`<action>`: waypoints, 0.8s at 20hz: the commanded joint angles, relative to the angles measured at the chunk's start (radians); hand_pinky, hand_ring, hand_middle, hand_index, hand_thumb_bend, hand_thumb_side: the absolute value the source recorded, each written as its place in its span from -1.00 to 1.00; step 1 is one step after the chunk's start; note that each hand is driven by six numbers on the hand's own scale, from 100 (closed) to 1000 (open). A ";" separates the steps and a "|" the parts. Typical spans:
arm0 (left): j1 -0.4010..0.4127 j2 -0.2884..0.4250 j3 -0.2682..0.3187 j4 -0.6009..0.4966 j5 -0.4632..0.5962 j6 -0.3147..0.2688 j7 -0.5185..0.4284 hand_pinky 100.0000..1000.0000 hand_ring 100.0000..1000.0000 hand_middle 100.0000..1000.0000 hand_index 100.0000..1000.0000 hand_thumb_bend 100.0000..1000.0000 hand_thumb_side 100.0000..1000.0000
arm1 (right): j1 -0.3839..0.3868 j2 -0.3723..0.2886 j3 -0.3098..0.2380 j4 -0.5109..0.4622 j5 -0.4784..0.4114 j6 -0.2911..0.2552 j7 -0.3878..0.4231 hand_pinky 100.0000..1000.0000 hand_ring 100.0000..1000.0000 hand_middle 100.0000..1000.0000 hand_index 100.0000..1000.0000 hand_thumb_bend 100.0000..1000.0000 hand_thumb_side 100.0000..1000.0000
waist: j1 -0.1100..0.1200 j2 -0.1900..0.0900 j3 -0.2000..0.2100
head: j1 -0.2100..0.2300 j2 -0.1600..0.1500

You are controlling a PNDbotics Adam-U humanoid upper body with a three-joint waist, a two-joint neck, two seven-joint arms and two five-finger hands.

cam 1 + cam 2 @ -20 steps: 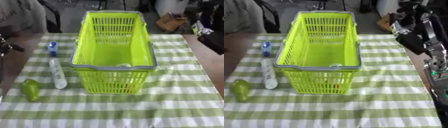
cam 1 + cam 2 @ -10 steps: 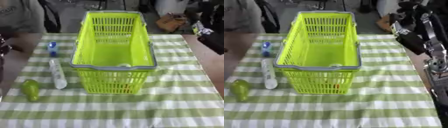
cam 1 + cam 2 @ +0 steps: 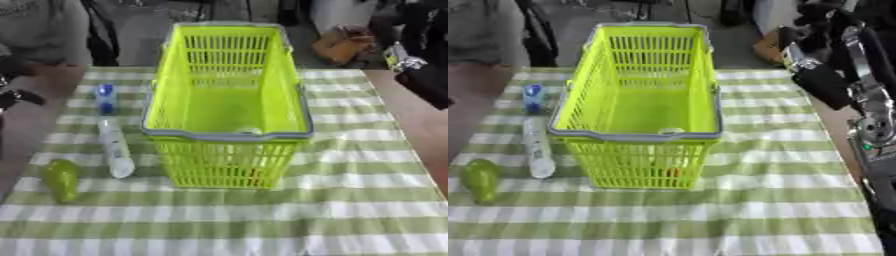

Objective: Pick up objects on the table and place them in the box.

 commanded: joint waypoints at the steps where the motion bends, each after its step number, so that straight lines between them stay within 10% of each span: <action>1: 0.001 0.047 0.017 0.000 -0.183 0.083 -0.042 -0.09 0.55 0.20 0.57 -0.68 0.91 | -0.009 -0.018 -0.006 -0.010 -0.010 -0.001 0.001 0.14 0.04 0.36 0.68 -0.54 0.12 | 0.003 -0.013 0.000 | 0.002 0.000; 8: 0.062 0.035 0.013 -0.015 -0.561 0.294 -0.139 -0.07 0.56 0.35 0.61 -0.14 0.78 | -0.011 -0.020 -0.006 -0.008 -0.009 -0.001 0.003 0.14 0.04 0.36 0.68 -0.54 0.12 | 0.004 -0.013 0.002 | 0.003 -0.003; 16: 0.088 0.006 0.009 0.025 -0.815 0.353 -0.270 0.06 0.61 0.46 0.65 0.18 0.68 | -0.012 -0.018 -0.001 -0.006 -0.010 -0.004 0.009 0.14 0.04 0.36 0.69 -0.55 0.12 | 0.008 -0.016 0.002 | 0.003 -0.005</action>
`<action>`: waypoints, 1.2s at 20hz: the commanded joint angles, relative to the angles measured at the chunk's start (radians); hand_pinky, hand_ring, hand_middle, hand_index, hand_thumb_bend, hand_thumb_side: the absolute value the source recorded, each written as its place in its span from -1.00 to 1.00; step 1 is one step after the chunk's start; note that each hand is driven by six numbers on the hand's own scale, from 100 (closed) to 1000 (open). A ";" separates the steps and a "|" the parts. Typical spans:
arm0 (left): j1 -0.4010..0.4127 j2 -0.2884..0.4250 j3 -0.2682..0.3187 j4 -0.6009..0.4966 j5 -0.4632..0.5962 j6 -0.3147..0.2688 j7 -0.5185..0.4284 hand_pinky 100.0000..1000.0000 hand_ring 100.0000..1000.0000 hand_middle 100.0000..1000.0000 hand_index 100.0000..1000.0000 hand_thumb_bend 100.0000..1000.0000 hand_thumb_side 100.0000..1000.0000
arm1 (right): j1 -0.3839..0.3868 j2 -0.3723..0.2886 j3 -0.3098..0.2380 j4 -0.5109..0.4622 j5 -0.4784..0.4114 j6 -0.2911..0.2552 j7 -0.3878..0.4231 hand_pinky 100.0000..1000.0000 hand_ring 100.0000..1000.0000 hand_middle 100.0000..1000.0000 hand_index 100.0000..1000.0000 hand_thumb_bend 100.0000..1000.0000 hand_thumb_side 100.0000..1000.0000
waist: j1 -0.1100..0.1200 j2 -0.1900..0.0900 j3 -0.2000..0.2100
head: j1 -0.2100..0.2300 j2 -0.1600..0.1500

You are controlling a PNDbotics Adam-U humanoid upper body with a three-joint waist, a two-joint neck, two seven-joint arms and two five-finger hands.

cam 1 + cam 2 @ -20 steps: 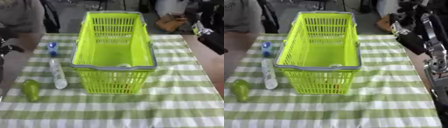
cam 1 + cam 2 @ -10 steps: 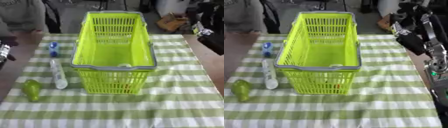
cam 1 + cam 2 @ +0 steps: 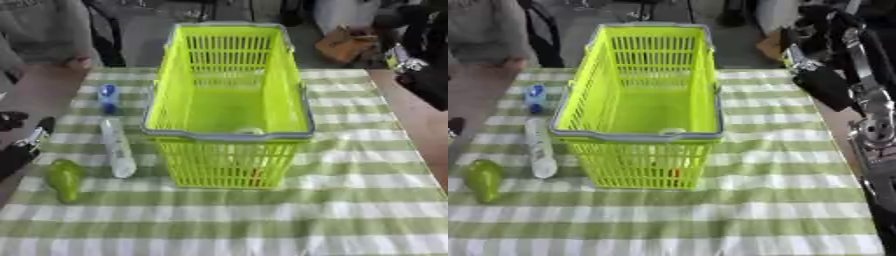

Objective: Pick up objects on the table and place them in the box.

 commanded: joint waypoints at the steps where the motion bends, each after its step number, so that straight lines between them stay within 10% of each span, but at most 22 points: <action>1: -0.004 0.011 -0.001 0.006 -0.092 0.011 -0.036 0.06 0.61 0.46 0.65 0.18 0.68 | -0.014 -0.018 -0.002 -0.007 -0.008 -0.001 0.004 0.14 0.04 0.36 0.69 -0.55 0.12 | 0.002 -0.013 -0.001 | 0.001 -0.005; 7: -0.013 0.002 -0.010 0.077 -0.179 0.006 -0.095 0.06 0.62 0.49 0.71 0.40 0.34 | -0.013 -0.018 -0.002 -0.006 -0.009 -0.001 0.006 0.14 0.04 0.36 0.69 -0.55 0.12 | 0.003 -0.014 -0.004 | 0.000 -0.006; 10: -0.022 -0.001 -0.014 0.108 -0.186 -0.007 -0.110 0.11 0.64 0.55 0.80 0.42 -0.12 | -0.013 -0.018 -0.002 -0.006 -0.009 -0.002 0.006 0.14 0.04 0.36 0.69 -0.55 0.12 | 0.002 -0.015 -0.005 | 0.000 -0.007; 24: -0.074 -0.019 -0.027 0.201 -0.198 -0.016 -0.055 0.13 0.62 0.54 0.80 0.47 -0.10 | -0.012 -0.016 -0.001 -0.007 -0.012 -0.002 0.007 0.14 0.04 0.36 0.69 -0.56 0.12 | -0.004 -0.016 -0.010 | -0.001 -0.008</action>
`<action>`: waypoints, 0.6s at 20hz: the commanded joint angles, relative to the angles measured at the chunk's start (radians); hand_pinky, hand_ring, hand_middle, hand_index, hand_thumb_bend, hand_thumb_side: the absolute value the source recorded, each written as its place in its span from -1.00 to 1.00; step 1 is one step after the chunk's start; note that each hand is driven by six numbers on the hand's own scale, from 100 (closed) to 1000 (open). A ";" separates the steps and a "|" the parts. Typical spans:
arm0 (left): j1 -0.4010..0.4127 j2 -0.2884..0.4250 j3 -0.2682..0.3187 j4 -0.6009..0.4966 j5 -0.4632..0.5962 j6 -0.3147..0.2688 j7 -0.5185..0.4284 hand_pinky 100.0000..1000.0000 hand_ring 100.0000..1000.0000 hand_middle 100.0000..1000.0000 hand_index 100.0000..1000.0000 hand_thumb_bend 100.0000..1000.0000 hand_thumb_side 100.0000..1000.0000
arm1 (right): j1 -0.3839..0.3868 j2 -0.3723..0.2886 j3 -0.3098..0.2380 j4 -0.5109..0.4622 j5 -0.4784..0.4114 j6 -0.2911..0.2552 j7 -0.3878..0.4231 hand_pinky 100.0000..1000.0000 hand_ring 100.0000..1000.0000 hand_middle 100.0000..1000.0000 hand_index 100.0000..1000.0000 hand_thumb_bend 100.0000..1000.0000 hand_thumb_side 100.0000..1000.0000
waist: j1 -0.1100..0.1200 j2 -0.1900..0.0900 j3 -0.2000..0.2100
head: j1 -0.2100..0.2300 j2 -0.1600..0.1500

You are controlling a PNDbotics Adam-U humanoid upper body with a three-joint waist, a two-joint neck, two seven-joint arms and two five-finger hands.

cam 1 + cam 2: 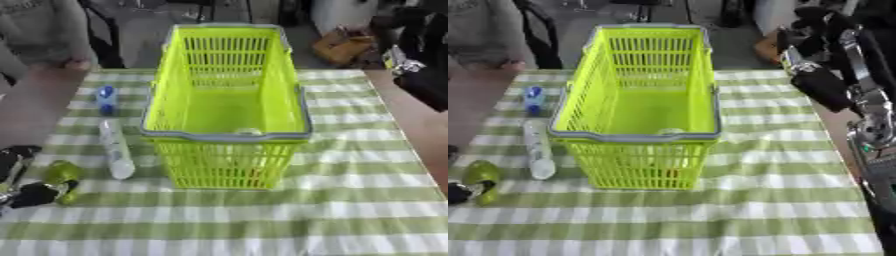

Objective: Pick up objects on the table and place them in the box.

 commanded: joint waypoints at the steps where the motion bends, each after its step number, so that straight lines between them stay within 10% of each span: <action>1: -0.017 0.011 -0.002 0.013 0.001 0.011 0.040 0.13 0.62 0.54 0.80 0.47 -0.10 | -0.012 -0.017 -0.007 -0.007 -0.009 -0.002 0.002 0.14 0.04 0.36 0.69 -0.56 0.12 | 0.000 -0.015 -0.002 | 0.000 -0.008; 12: -0.039 0.006 -0.012 0.127 0.034 0.006 0.091 0.02 0.56 0.47 0.75 0.45 -0.07 | -0.011 -0.015 -0.006 -0.007 -0.011 -0.002 0.002 0.14 0.04 0.36 0.69 -0.56 0.12 | -0.001 -0.014 -0.005 | 0.000 -0.007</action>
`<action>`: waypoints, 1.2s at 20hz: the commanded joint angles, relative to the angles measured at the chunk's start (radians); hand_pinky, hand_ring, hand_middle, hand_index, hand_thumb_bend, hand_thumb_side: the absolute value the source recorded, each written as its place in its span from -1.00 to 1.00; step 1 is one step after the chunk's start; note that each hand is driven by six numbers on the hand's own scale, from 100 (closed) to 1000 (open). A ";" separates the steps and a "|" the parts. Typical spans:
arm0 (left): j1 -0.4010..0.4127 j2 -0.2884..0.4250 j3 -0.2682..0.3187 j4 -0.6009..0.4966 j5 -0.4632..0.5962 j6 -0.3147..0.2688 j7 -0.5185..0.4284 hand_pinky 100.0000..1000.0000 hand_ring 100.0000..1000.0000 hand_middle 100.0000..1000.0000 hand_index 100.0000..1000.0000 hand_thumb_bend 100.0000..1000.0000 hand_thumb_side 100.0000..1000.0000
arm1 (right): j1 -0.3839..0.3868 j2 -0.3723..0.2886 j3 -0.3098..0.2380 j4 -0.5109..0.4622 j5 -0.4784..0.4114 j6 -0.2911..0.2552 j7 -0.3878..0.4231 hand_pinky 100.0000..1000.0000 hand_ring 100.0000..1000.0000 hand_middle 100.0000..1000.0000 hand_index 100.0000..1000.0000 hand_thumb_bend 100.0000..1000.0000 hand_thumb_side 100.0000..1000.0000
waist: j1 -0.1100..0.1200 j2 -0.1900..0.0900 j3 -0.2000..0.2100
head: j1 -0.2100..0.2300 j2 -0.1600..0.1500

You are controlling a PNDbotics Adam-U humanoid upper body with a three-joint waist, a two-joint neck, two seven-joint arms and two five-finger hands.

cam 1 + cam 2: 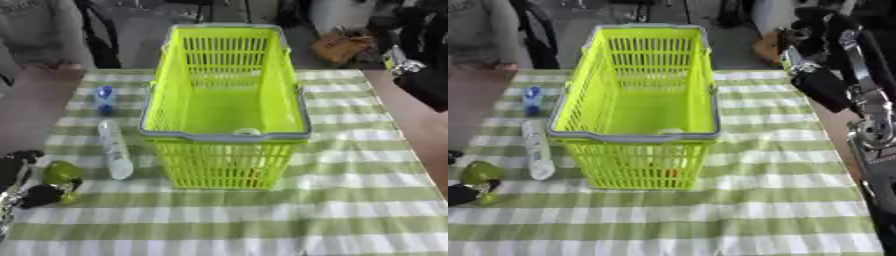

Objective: Pick up objects on the table and place them in the box.

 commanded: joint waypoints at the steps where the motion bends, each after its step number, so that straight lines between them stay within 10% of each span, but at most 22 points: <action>1: -0.019 0.013 -0.002 0.014 0.007 -0.002 0.014 -0.02 0.54 0.44 0.74 0.42 -0.07 | -0.012 -0.015 -0.006 -0.007 -0.010 -0.002 0.001 0.14 0.04 0.36 0.69 -0.56 0.12 | 0.000 -0.013 -0.001 | 0.000 -0.007; 13: -0.041 0.014 -0.016 0.056 0.085 -0.019 0.117 -0.79 0.07 -0.03 0.38 -0.23 -0.49 | -0.012 -0.014 -0.006 -0.006 -0.011 -0.002 0.000 0.14 0.04 0.36 0.69 -0.56 0.12 | -0.001 -0.013 -0.004 | 0.001 -0.009; 24: -0.047 0.026 -0.024 0.100 0.032 -0.075 -0.022 -0.31 0.42 0.30 0.57 0.19 -0.24 | -0.012 -0.014 -0.007 -0.005 -0.010 -0.001 0.001 0.14 0.04 0.36 0.69 -0.56 0.12 | -0.001 -0.012 -0.004 | 0.000 -0.008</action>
